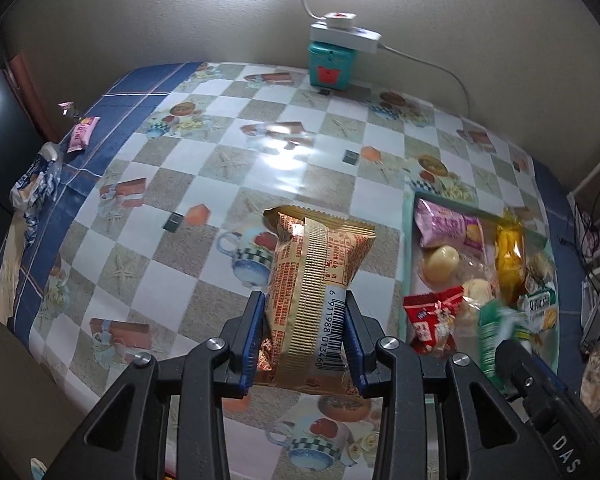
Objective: Organize snacks
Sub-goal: 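Carry the biscuit box with the right gripper while the left carries the wafer pack over the tray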
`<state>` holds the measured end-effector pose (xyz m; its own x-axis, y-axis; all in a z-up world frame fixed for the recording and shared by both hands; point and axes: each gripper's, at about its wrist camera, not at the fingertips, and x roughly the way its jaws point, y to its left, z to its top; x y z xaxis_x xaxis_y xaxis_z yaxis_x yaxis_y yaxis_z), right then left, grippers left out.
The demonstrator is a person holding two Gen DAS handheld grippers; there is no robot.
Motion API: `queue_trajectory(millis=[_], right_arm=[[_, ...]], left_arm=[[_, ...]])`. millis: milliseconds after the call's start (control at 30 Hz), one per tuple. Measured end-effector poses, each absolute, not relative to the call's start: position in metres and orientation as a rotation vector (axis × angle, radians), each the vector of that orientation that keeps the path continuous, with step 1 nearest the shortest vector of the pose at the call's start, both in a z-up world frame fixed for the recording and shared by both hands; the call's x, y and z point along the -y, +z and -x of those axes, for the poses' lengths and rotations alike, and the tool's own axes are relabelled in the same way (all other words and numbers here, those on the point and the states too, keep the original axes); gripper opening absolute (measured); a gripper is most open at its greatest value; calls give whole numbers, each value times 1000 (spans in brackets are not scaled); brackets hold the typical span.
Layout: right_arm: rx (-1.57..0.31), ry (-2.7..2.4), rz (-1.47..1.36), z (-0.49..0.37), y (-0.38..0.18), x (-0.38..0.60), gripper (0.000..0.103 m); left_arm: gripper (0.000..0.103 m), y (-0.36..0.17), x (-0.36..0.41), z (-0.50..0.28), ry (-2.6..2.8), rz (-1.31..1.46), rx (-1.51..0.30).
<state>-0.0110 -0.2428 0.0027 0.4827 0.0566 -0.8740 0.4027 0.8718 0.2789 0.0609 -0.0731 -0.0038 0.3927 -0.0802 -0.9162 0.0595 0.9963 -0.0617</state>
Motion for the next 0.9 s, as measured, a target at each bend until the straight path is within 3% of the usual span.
queue_trajectory(millis=[900], right_arm=[[-1090, -413, -524, 33, -17, 312, 43]], left_arm=[[39, -27, 155, -50, -381, -9, -1227]])
